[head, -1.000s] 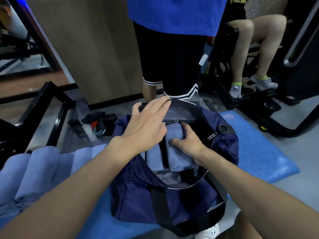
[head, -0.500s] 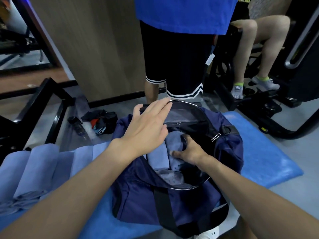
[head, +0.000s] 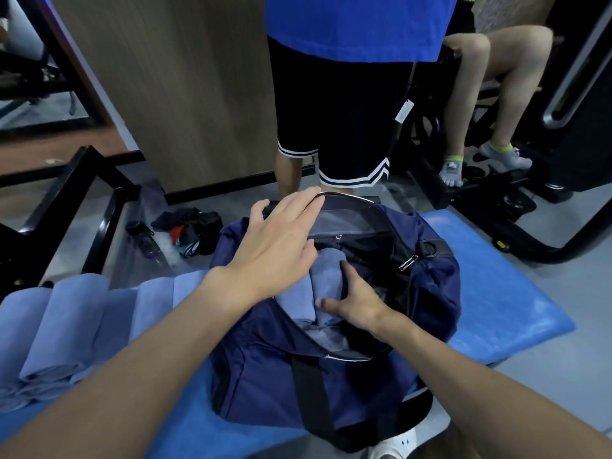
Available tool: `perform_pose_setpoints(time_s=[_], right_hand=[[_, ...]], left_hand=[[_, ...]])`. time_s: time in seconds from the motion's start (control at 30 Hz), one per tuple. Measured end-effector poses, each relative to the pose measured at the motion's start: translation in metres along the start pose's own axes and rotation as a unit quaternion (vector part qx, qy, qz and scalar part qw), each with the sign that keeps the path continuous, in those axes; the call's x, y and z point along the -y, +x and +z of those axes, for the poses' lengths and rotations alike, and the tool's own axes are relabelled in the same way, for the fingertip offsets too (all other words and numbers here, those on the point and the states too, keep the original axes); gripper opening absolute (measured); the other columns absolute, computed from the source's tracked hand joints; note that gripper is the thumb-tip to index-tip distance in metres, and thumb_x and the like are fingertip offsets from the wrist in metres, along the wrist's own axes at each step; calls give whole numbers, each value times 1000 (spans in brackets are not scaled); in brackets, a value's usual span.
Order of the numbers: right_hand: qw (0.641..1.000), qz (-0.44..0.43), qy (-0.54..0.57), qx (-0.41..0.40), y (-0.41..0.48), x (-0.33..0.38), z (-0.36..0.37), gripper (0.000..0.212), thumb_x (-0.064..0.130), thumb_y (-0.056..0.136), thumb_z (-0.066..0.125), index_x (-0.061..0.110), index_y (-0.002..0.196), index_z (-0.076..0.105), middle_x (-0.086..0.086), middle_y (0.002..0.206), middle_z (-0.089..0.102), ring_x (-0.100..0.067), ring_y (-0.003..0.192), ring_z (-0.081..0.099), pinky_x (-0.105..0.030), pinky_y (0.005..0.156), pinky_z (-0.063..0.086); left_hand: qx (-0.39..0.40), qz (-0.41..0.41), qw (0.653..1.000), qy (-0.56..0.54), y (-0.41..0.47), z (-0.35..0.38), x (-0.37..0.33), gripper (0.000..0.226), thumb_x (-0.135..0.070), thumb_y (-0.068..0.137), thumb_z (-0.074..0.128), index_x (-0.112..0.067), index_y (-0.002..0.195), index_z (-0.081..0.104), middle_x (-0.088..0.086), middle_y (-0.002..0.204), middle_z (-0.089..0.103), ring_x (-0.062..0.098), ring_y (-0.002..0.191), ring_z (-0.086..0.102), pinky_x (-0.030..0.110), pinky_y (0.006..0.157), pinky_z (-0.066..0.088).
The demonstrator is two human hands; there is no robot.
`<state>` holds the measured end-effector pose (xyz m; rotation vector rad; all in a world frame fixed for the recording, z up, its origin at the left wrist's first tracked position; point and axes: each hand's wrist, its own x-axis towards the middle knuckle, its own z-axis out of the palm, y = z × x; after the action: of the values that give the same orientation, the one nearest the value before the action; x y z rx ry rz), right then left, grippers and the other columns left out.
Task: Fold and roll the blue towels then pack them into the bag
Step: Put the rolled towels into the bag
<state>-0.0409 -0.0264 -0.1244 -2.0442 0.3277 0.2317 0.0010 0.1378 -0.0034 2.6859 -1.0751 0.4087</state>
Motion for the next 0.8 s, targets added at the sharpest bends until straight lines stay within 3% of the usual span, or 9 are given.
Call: perform_pose_setpoints(time_s=[0.1,0.2,0.27,0.8], right_hand=[[994,-15,-104,-21,-2,1,1,109,54,76,74,21,156,7,-9,155,23,-28,143,20,-39,116,25],[976,-102,-186,-46,-7,-1,2,98,56,81,68,24,155,14,-2,163,-1,-24,148,2,-41,121,15],[966,-139,-215,-33,-8,-5,4,91,54,85,65,23,155,17,1,164,0,-20,149,-1,-39,122,12],[978,-112,-174,5,-12,-9,-2,93,49,85,69,19,156,18,1,164,2,-14,150,-2,-30,122,6]], left_hand=[[2,1,1000,3,-1,0,1,63,-20,96,51,-15,154,29,-8,163,19,7,147,17,53,119,16],[2,4,1000,2,-1,1,2,62,-21,96,51,-14,154,28,-7,163,18,8,147,17,52,119,15],[0,5,1000,3,-1,2,2,63,-21,96,51,-15,154,28,-7,163,19,8,147,18,52,119,16],[-3,10,1000,9,-7,7,5,64,-19,94,53,-15,153,30,-7,162,21,8,146,17,53,118,18]])
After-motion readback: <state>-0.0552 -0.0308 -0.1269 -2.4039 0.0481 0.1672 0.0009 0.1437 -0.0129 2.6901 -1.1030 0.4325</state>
